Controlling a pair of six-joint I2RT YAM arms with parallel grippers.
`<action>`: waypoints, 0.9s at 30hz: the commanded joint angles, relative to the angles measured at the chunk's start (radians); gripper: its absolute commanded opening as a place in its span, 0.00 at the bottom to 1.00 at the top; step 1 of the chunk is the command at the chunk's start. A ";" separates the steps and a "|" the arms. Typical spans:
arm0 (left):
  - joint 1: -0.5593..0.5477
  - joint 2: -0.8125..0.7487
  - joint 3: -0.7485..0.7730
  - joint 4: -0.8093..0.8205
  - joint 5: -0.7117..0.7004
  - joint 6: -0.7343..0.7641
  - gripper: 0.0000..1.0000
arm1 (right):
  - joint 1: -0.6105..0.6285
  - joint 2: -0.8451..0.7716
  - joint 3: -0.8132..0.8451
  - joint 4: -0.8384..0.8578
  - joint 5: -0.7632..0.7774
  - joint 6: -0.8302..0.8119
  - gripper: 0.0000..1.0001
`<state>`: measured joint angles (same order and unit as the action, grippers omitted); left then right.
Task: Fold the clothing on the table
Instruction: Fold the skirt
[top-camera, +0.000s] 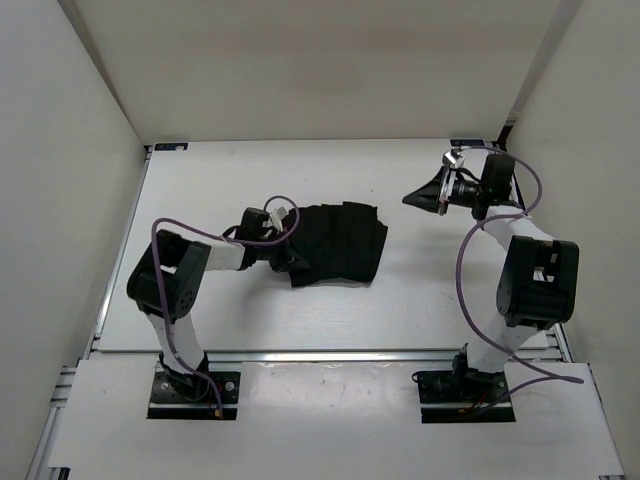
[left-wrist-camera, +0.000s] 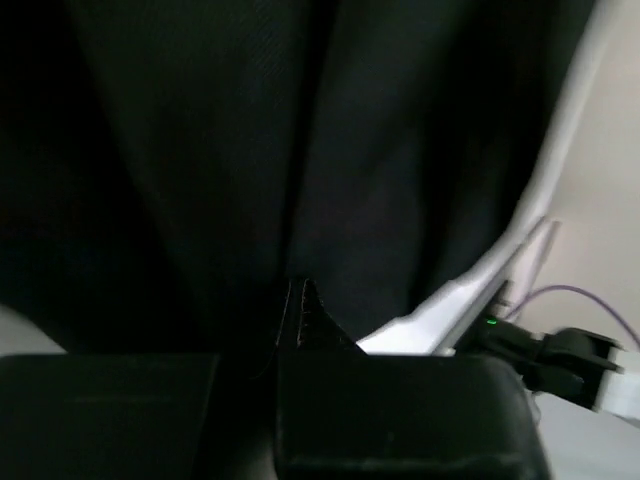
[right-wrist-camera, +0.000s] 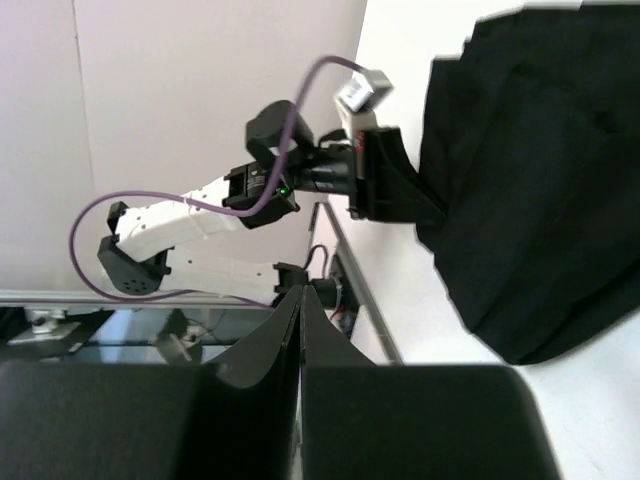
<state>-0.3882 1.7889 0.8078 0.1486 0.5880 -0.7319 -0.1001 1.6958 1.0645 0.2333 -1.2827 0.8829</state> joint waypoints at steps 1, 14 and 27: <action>0.018 0.024 0.099 -0.115 -0.054 0.107 0.00 | -0.010 0.025 0.115 -0.141 0.019 -0.104 0.00; 0.037 -0.405 0.367 -0.526 -0.370 0.082 0.98 | -0.122 0.094 0.174 -0.299 0.097 -0.312 0.22; 0.282 -0.638 0.336 -1.101 -0.379 0.253 0.99 | 0.072 -0.071 0.218 -0.658 0.629 -0.751 0.47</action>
<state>-0.0963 1.2743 1.1198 -0.8783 0.2176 -0.5453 -0.1219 1.7481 1.2171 -0.2665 -0.9413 0.3626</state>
